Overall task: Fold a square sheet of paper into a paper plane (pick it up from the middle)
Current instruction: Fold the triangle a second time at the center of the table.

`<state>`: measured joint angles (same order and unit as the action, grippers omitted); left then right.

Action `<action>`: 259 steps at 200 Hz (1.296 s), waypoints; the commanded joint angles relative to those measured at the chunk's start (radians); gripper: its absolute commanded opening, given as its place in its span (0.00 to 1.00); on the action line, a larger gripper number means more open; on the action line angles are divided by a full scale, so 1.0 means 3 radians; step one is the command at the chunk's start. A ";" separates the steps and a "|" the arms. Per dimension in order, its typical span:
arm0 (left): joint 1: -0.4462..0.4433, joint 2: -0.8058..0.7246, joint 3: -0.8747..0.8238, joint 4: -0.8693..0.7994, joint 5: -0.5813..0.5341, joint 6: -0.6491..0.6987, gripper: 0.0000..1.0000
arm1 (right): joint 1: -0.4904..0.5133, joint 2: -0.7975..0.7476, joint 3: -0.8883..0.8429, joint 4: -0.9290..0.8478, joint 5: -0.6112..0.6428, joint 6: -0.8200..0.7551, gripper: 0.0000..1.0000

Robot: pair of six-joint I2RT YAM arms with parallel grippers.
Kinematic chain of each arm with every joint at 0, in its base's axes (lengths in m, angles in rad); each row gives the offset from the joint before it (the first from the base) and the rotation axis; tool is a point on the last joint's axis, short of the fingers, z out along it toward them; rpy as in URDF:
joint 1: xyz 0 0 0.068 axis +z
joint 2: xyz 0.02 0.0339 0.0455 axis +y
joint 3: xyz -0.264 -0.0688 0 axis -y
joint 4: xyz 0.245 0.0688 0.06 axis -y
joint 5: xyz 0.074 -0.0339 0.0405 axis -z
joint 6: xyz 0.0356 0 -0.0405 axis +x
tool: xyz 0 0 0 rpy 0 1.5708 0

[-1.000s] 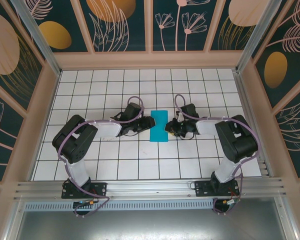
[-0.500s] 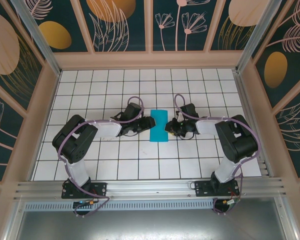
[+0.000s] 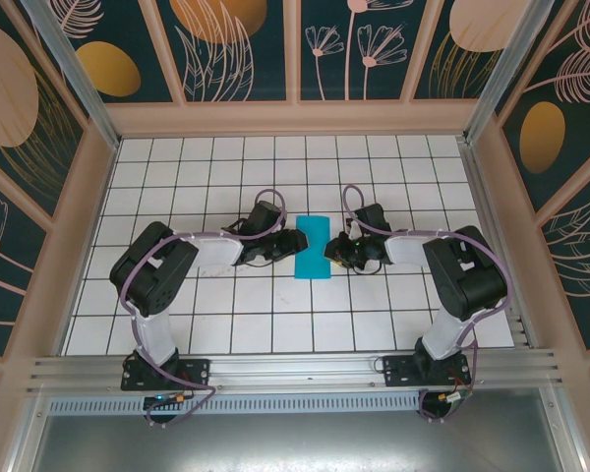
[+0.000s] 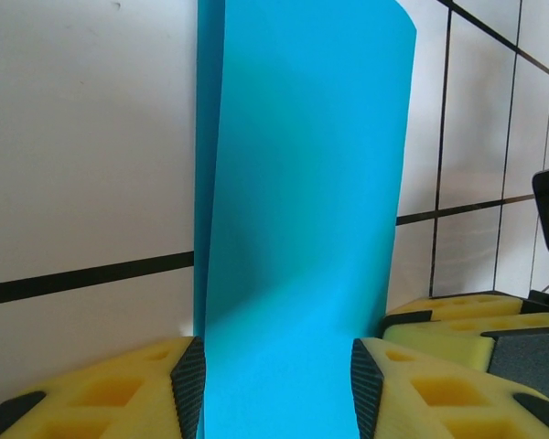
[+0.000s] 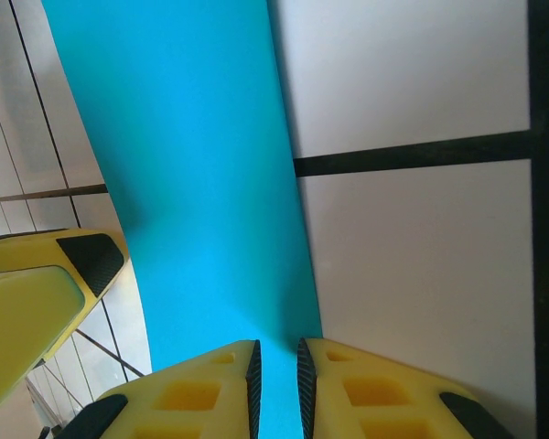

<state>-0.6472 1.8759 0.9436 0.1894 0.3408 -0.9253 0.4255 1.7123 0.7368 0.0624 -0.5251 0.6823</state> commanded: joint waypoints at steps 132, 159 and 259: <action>-0.0017 0.0025 0.0074 0.0135 0.0215 0.0001 0.41 | -0.0001 0.0141 -0.0135 -0.0075 0.0160 -0.0041 0.24; -0.0017 0.0020 0.0055 0.0172 0.0208 -0.0015 0.41 | -0.0007 0.0143 -0.0136 -0.0072 0.0160 -0.0040 0.24; -0.0023 -0.0300 -0.0203 0.0011 -0.0116 -0.0234 0.50 | -0.0038 0.0146 -0.0154 -0.0076 0.0175 -0.0047 0.23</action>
<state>-0.6483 1.8641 0.9401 0.2180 0.3401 -0.9489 0.4213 1.7123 0.7258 0.0830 -0.5327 0.6827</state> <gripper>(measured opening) 0.493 0.234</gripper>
